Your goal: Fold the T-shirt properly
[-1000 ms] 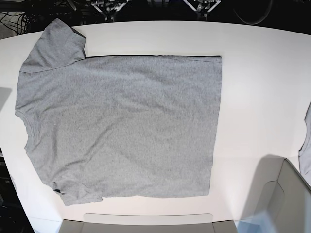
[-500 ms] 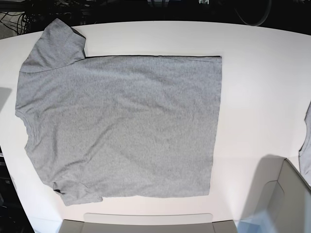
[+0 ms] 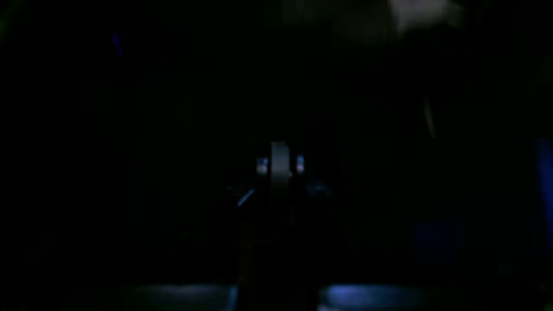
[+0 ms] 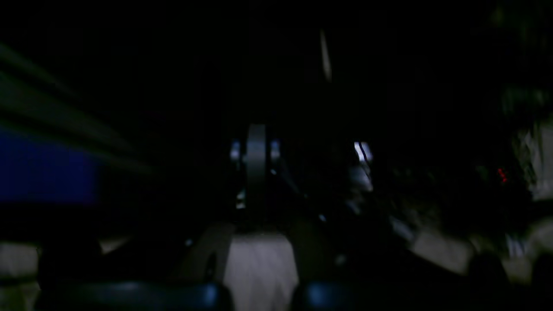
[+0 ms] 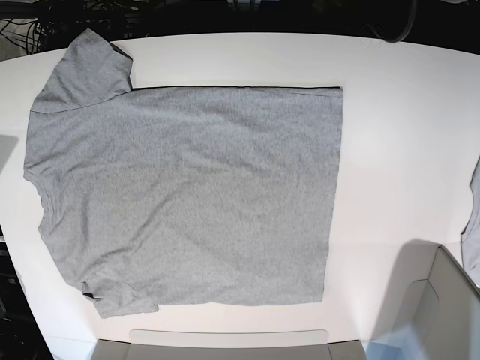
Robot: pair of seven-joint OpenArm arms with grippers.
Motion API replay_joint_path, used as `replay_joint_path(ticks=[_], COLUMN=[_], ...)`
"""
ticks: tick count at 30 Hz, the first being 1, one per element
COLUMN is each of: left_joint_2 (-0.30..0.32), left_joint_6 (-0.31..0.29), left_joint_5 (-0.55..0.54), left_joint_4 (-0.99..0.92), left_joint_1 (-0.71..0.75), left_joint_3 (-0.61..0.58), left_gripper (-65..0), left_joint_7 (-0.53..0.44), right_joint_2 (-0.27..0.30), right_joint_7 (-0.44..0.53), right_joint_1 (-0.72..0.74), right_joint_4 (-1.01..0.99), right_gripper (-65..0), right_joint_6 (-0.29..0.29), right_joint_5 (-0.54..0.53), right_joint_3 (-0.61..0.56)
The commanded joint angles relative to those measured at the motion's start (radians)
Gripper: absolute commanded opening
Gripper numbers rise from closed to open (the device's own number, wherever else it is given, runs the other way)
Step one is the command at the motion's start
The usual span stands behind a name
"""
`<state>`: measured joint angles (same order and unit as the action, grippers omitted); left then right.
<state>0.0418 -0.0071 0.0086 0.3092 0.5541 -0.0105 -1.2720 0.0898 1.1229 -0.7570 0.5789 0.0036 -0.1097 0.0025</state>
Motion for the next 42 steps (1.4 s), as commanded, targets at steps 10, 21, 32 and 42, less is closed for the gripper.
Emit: replay_joint_path(ticks=[10,21,32,42], left_joint_2=[0.000,-0.001,-0.001,-0.001], left_joint_6=[0.009,0.012,0.011,0.011], left_joint_5=[-0.008,-0.009,-0.009,-0.009], left_joint_4=[0.608,0.970,1.059,1.059], left_joint_1=[0.292,0.376,0.378,0.375], left_joint_3=[0.005,0.004,0.001,0.002], left_gripper=[-62.0,-57.2,-57.2,-57.2], left_joint_7=[-0.062,0.163,0.338,0.338], right_joint_2=[0.078,0.519,0.677,0.807], right_joint_7=[-0.151,-0.261,-0.260,-0.272], right_joint_1=[-0.376,-0.552,-0.552,-0.445], right_joint_4=[0.789,1.125,1.105,1.008], right_gripper=[-58.7,-50.7,-39.3,-39.3], right_joint_6=[0.005,0.005,0.005,0.005], right_joint_5=[-0.187,-0.849,-1.114,-1.363], right_joint_3=[-0.005,-0.003,0.001,-0.009])
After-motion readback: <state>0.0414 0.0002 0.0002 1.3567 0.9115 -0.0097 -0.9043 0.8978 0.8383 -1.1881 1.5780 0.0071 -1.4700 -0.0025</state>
